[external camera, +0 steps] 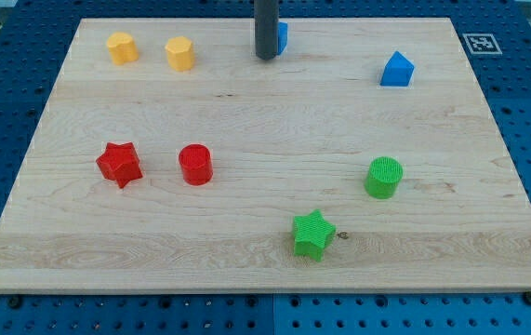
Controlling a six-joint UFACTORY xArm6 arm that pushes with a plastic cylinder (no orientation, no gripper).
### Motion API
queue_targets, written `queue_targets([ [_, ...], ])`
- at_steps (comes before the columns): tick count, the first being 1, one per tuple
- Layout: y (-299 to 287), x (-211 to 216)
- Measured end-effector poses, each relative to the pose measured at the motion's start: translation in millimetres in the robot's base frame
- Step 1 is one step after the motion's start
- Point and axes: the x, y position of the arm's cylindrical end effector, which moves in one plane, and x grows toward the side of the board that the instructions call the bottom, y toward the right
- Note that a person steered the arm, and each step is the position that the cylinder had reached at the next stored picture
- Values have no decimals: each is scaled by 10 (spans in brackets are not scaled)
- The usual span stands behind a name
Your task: Push the yellow hexagon to the left of the blue cube
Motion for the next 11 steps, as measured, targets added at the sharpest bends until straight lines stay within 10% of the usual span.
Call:
queue_targets([
  [6,-1603,113],
  [9,-1157,-105],
  [11,-1162,550],
])
